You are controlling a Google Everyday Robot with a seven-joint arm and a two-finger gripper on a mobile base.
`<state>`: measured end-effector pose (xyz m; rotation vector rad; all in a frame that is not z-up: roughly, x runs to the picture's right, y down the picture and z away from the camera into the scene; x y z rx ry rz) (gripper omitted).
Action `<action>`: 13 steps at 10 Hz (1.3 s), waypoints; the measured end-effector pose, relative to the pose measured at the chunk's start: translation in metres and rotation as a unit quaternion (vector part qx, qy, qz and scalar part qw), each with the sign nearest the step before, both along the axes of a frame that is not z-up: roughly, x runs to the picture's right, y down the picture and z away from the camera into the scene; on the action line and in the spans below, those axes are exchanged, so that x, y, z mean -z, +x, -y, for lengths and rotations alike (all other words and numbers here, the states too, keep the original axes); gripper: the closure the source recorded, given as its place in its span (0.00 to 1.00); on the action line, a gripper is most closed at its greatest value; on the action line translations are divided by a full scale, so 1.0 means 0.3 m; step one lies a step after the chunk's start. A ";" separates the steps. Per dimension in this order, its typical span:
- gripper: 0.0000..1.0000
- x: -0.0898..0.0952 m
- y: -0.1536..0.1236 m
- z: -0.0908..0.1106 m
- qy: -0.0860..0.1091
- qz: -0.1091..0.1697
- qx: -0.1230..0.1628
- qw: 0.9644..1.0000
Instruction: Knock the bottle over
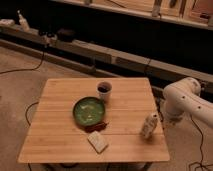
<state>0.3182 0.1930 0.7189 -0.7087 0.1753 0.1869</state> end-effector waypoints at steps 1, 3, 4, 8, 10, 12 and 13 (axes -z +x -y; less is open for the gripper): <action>1.00 -0.012 -0.029 -0.008 -0.002 0.008 -0.001 1.000; 1.00 -0.041 -0.127 0.020 0.016 0.036 -0.006 0.999; 1.00 -0.063 -0.190 0.081 0.048 0.052 -0.015 0.997; 1.00 -0.082 -0.264 0.268 0.150 0.078 -0.088 0.982; 1.00 -0.076 -0.265 0.253 0.150 0.096 -0.136 0.975; 0.96 -0.073 -0.261 0.247 0.149 0.098 -0.143 0.973; 0.86 -0.075 -0.266 0.250 0.149 0.099 -0.142 0.973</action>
